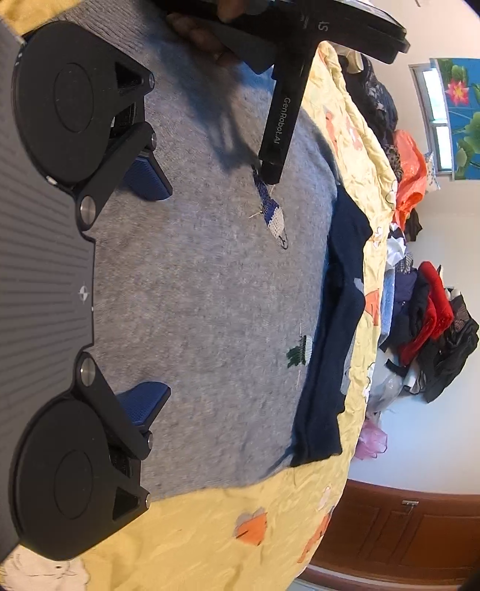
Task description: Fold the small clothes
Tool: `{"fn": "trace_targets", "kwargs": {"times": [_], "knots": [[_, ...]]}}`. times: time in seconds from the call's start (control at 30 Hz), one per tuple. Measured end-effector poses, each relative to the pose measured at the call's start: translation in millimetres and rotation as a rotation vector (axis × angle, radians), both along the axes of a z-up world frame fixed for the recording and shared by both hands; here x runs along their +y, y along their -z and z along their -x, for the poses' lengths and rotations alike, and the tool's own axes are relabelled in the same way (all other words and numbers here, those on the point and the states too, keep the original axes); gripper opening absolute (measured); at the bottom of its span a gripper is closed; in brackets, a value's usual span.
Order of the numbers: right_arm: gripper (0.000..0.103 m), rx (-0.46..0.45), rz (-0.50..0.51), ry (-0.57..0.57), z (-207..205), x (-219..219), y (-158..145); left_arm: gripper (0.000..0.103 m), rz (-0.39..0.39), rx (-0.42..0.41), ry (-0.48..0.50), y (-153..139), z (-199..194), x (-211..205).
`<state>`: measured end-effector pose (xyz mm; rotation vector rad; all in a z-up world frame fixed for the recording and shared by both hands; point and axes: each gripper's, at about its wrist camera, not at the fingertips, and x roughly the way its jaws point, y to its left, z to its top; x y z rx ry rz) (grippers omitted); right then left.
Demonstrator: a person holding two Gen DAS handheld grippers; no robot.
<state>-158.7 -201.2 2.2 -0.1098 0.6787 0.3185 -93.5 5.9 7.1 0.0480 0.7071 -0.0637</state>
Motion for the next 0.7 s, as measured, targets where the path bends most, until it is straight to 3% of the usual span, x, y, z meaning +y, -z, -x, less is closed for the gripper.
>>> {"fn": "trace_targets", "kwargs": {"times": [0.13,0.47,0.7], "knots": [[0.103,-0.001,0.009,0.004,-2.0,3.1,-0.2,0.103,-0.022,0.009,-0.021,-2.7,9.1,-3.1],[0.103,-0.004,0.006,0.005,2.1,0.8,0.9,0.103,-0.007,0.048,-0.003,-3.4,93.1,-8.3],[0.103,-0.004,0.006,0.005,2.2,0.8,0.9,0.103,-0.007,0.039,0.007,-2.4,130.4,-5.1]]}}
